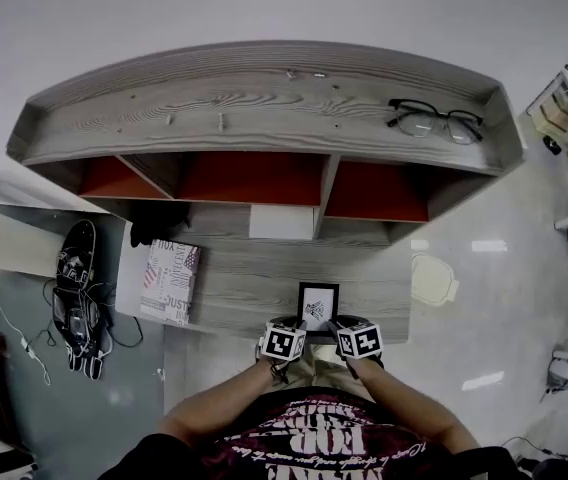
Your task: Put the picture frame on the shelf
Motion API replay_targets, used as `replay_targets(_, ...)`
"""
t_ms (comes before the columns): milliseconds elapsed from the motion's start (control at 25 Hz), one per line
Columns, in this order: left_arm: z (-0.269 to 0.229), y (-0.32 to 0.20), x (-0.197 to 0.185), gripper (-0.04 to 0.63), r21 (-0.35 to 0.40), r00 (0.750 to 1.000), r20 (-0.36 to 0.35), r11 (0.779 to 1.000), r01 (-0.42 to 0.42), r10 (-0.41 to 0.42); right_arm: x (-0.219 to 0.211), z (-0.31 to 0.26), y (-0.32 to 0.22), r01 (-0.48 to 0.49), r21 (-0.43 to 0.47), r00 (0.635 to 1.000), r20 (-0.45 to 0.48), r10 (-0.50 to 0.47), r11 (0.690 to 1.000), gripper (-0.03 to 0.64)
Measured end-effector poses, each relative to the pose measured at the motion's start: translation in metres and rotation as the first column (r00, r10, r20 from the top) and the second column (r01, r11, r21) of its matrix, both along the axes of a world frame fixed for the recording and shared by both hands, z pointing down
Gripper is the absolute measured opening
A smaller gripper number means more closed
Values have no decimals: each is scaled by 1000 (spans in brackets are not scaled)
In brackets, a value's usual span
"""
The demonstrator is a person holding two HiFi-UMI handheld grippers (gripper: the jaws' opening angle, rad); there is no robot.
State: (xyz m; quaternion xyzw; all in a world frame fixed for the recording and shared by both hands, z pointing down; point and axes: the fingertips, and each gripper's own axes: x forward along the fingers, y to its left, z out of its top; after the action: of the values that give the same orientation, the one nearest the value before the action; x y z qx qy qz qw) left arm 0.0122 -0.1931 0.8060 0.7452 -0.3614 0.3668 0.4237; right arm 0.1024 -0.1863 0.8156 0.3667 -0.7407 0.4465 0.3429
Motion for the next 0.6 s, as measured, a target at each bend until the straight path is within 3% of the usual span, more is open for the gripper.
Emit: replay_targets(600,-38,-4,8,98,131,1000,-13,991,-5,7,8,-35,-11,31,137,999,-18,-29,990,129)
